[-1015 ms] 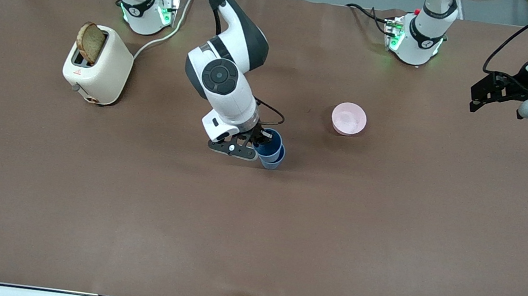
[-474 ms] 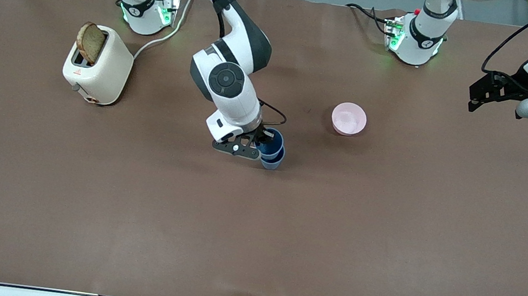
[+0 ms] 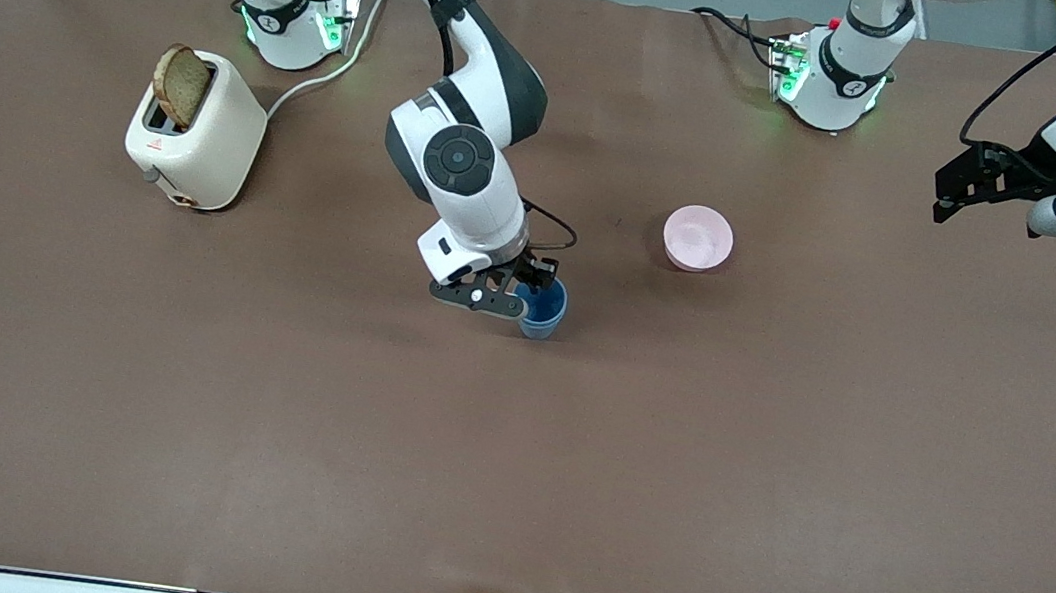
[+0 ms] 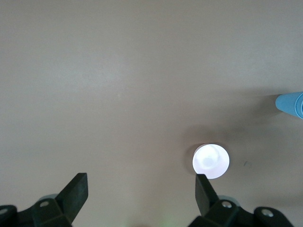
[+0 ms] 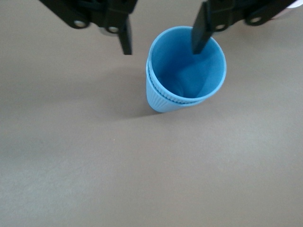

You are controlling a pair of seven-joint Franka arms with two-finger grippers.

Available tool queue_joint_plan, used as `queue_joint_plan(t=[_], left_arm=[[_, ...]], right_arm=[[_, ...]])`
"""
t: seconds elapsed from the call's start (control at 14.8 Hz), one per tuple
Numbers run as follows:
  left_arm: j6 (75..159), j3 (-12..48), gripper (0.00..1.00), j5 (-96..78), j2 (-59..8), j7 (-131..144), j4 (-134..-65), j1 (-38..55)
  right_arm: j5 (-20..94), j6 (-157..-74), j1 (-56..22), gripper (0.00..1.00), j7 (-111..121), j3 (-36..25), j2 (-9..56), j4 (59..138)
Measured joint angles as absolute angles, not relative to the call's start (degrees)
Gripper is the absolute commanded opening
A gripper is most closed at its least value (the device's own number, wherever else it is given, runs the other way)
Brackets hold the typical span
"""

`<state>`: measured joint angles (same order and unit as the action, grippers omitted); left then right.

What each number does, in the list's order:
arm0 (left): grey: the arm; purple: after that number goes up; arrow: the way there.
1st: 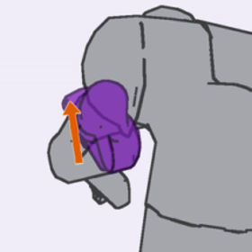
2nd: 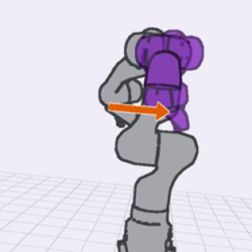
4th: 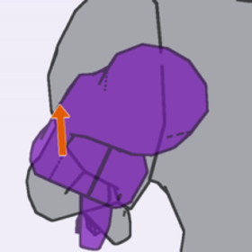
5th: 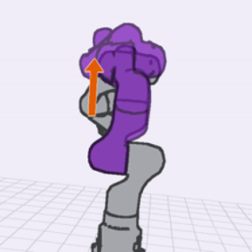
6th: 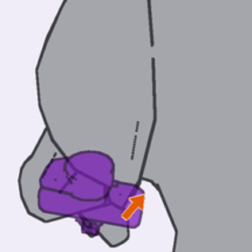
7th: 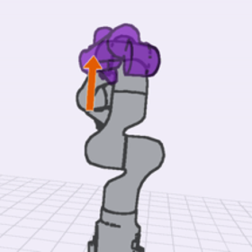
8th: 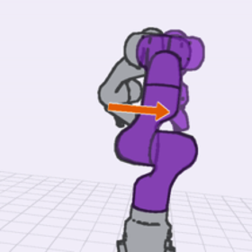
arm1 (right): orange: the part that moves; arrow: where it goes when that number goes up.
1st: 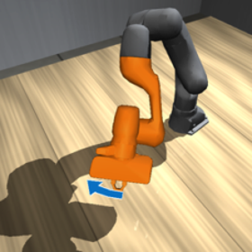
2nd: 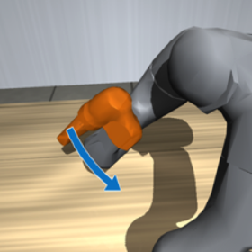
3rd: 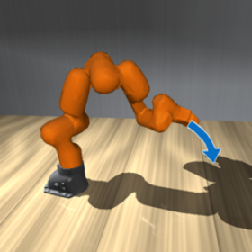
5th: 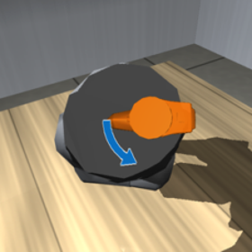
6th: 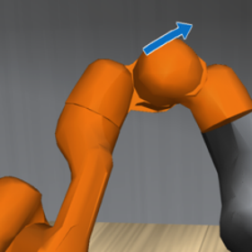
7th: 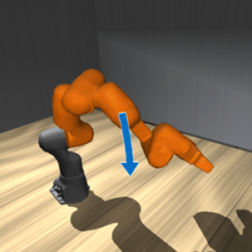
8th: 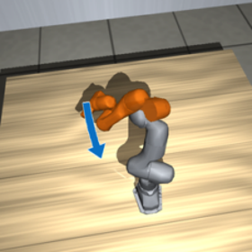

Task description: Stack blue cups with both arms

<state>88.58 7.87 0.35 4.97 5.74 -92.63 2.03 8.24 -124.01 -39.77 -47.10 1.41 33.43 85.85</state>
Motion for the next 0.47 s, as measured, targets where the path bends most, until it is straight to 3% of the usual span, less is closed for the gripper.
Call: queue_joint_plan(t=[0.47], left_arm=[[88.65,7.9,1.0,0.35,4.97,5.74,-92.73,2.11]], right_arm=[[1.78,-111.66,-36.32,1.0,-44.93,-9.65,22.84,83.88]])
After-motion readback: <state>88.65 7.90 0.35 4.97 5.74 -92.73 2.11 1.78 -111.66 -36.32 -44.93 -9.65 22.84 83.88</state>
